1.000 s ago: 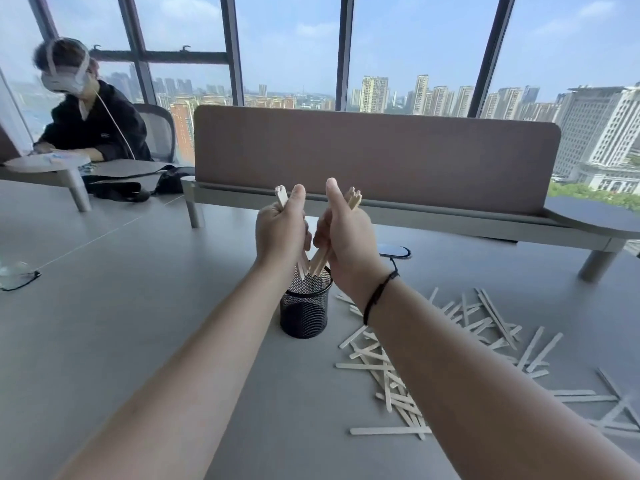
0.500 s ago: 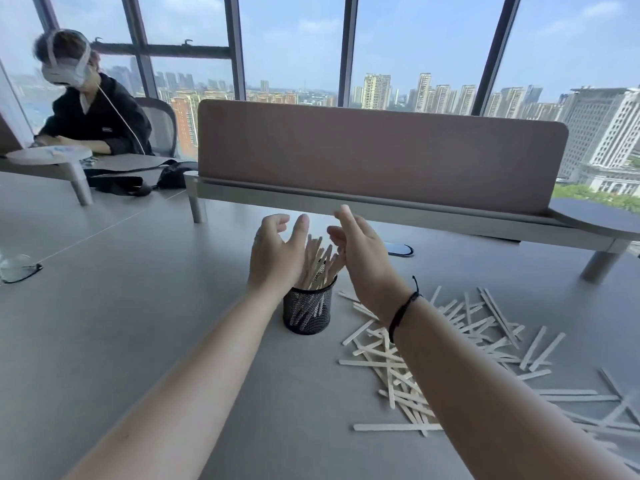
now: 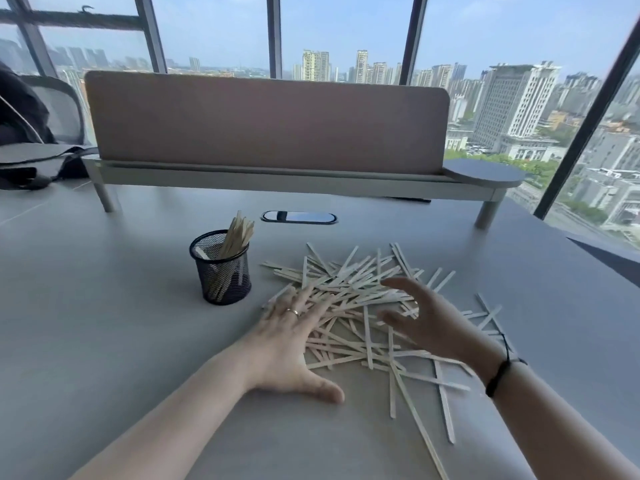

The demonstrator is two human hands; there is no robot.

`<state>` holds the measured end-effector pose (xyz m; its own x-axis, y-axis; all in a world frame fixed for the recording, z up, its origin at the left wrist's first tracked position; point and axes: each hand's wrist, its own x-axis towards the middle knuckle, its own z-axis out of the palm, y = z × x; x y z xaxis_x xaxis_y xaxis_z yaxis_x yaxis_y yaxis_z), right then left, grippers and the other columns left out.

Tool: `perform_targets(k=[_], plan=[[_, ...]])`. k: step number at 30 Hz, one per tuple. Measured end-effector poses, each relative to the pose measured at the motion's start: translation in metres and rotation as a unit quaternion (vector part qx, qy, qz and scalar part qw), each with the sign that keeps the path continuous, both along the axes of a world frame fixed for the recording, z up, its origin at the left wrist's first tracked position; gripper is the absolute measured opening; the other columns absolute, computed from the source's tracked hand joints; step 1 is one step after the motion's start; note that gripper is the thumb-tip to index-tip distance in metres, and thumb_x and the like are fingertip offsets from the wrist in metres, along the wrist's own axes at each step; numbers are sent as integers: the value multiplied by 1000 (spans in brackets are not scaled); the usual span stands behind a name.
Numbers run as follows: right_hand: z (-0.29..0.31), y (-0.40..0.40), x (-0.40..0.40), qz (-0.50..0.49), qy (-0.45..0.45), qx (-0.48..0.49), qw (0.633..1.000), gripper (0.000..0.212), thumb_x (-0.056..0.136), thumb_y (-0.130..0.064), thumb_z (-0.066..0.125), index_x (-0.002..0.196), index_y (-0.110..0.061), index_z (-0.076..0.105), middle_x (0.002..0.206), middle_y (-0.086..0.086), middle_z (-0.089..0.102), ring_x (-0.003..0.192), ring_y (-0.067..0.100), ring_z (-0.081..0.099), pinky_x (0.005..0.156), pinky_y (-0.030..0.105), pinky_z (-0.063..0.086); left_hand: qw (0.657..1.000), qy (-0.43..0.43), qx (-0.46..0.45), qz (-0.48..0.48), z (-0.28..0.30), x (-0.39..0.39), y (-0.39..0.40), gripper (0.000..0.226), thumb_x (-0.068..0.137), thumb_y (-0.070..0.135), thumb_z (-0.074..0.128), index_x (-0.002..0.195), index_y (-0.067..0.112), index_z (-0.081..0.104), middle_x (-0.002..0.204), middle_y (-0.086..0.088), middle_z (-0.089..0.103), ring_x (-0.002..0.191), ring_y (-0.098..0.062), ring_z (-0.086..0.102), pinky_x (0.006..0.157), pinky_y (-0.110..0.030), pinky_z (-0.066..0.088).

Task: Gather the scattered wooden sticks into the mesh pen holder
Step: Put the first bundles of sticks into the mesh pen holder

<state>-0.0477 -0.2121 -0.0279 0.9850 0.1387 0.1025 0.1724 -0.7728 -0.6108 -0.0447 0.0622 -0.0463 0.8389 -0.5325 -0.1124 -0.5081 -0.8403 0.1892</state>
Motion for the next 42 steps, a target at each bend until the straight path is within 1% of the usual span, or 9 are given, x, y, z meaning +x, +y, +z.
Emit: perform_targets(k=[3,6,12,17,23,29,33,36,42], plan=[[-11,-26,-19,5,-4,-113,994,86,66,-87,54,141,-49,36,150,-12,36,144,11,26,119,36,18,1000,2,-20,20,2,3,-8,138,45,103,52,152,51,-19,165,10,-27,153,-20,-21,126,-44,-5],[-24,-26,-22,-16,-18,-168,986,89,68,-93,37,144,-48,28,157,-10,28,150,14,10,122,46,8,998,-6,-60,28,5,2,-21,127,50,99,55,153,54,-4,167,17,-13,155,-12,-9,125,-40,5],[-25,1,-22,4,-68,-175,982,69,81,-85,28,137,-45,40,148,-12,40,143,13,30,120,43,16,992,22,-125,10,9,2,-32,117,54,101,48,154,51,14,166,23,3,154,-4,3,125,-44,15],[-27,14,-18,-4,-106,-168,980,63,85,-75,35,134,-37,46,139,-8,48,131,16,41,113,36,26,995,-28,-99,6,9,-5,-47,131,44,109,17,157,45,9,169,12,4,155,-8,-3,125,-47,-5],[-31,26,-3,-30,-138,-134,981,50,77,-45,43,124,-27,52,118,-1,54,112,26,53,101,37,39,998,-62,6,-19,2,-36,-85,148,45,107,34,158,26,-15,166,2,-25,149,-19,-33,123,-49,-12],[-29,24,2,-55,-162,41,984,28,89,-15,54,115,-20,62,112,0,58,103,24,59,85,36,47,998,-45,-23,22,3,-24,-70,135,51,102,45,154,43,-21,165,9,-27,150,-16,-29,123,-47,-14],[-25,9,-2,-65,-176,50,981,20,92,-37,62,110,-27,65,113,-10,58,105,13,59,89,33,47,998,-36,-21,57,5,-9,-37,117,60,101,40,156,47,-2,167,13,-15,152,-12,-23,123,-46,-12],[-22,-3,-7,-32,-137,-12,990,52,82,-69,60,121,-34,60,131,-14,52,122,6,50,101,25,37,996,-29,-39,74,2,2,-19,105,69,96,37,156,46,6,169,8,-4,154,-13,-13,125,-45,-6],[-20,-1,-10,41,-64,-114,991,101,61,-97,47,146,-47,28,162,-14,19,151,6,5,124,44,2,991,-1,-93,97,5,6,-14,92,78,82,50,154,50,12,169,10,8,155,-14,11,124,-38,17]])
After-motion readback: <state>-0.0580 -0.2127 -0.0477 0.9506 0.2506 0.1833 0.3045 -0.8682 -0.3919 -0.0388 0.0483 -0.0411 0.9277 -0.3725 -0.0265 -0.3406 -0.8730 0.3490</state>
